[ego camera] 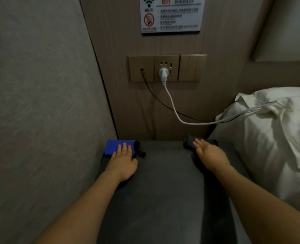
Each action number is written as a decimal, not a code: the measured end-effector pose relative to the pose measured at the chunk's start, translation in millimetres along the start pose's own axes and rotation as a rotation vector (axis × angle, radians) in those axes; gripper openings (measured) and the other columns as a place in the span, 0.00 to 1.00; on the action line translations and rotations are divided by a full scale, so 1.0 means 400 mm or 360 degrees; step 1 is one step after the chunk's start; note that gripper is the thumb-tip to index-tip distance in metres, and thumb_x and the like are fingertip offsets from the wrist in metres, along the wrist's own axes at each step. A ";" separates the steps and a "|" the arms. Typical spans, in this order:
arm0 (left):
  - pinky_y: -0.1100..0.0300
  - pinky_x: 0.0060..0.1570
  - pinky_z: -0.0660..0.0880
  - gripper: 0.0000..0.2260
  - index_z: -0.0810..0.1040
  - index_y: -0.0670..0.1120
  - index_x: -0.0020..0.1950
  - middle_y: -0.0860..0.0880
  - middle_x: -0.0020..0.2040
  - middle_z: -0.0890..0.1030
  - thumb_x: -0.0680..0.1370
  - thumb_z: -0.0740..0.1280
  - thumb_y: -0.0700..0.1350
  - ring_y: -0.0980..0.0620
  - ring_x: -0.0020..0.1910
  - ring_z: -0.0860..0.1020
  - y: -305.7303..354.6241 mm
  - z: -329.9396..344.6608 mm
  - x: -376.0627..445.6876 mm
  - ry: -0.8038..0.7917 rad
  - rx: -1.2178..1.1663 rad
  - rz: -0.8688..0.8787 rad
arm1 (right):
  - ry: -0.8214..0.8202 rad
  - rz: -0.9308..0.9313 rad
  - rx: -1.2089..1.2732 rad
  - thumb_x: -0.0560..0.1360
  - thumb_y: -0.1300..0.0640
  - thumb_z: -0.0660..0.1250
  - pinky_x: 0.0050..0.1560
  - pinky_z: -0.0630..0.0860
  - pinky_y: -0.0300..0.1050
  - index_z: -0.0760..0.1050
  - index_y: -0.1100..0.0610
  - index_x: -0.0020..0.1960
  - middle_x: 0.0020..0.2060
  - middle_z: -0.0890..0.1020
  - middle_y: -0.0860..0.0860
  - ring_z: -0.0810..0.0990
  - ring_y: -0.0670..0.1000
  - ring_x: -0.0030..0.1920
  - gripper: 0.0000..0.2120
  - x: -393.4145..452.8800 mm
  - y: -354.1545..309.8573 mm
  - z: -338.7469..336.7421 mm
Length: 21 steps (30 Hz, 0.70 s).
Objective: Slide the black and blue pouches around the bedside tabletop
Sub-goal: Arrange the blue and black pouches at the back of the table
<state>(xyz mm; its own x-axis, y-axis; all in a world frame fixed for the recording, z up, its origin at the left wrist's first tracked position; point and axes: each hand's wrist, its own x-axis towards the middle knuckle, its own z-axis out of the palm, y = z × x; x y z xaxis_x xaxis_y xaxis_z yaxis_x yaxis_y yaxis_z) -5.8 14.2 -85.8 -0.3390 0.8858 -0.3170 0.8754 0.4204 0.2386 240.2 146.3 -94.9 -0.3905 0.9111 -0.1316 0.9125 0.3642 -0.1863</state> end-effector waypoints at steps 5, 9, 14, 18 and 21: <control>0.53 0.77 0.42 0.28 0.42 0.43 0.79 0.44 0.79 0.41 0.82 0.50 0.49 0.47 0.79 0.41 0.002 -0.004 -0.002 -0.0018 0.0004 -0.0007 | 0.0053 0.0074 -0.0078 0.83 0.53 0.46 0.71 0.58 0.42 0.58 0.51 0.75 0.75 0.58 0.46 0.57 0.45 0.75 0.21 -0.015 0.061 -0.005; 0.53 0.77 0.42 0.28 0.42 0.43 0.79 0.44 0.79 0.41 0.82 0.50 0.49 0.47 0.79 0.41 0.003 -0.006 -0.005 -0.0023 0.0004 0.0002 | 0.0023 0.0064 -0.0189 0.83 0.53 0.46 0.70 0.58 0.41 0.57 0.52 0.75 0.76 0.57 0.47 0.57 0.46 0.75 0.21 -0.029 0.130 -0.023; 0.53 0.77 0.42 0.29 0.43 0.43 0.79 0.44 0.79 0.41 0.82 0.50 0.50 0.47 0.79 0.41 -0.001 0.000 0.000 -0.0006 0.0001 -0.0004 | -0.0028 0.0091 -0.0263 0.83 0.55 0.44 0.71 0.57 0.42 0.54 0.55 0.76 0.76 0.55 0.49 0.55 0.48 0.75 0.22 -0.049 0.151 -0.024; 0.53 0.77 0.43 0.29 0.43 0.43 0.79 0.44 0.79 0.42 0.82 0.50 0.50 0.46 0.79 0.42 0.001 -0.001 0.000 -0.0008 0.0037 -0.0012 | -0.0032 0.0138 -0.0235 0.83 0.56 0.42 0.71 0.57 0.43 0.54 0.57 0.76 0.76 0.54 0.51 0.54 0.49 0.76 0.22 -0.055 0.127 -0.018; 0.52 0.77 0.43 0.29 0.44 0.43 0.79 0.44 0.79 0.42 0.82 0.51 0.50 0.46 0.79 0.42 0.000 0.002 0.000 -0.0002 0.0049 -0.0012 | 0.0059 0.0156 -0.0209 0.83 0.56 0.44 0.70 0.58 0.44 0.57 0.58 0.75 0.76 0.57 0.52 0.56 0.49 0.75 0.22 -0.070 0.116 -0.004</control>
<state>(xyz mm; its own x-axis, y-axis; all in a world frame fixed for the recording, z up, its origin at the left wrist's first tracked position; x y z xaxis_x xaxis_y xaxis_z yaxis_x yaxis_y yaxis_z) -5.6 14.1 -86.6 -0.3454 0.8823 -0.3197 0.8829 0.4209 0.2079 293.7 137.9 -98.3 -0.2965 0.9491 -0.1065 0.9550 0.2933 -0.0452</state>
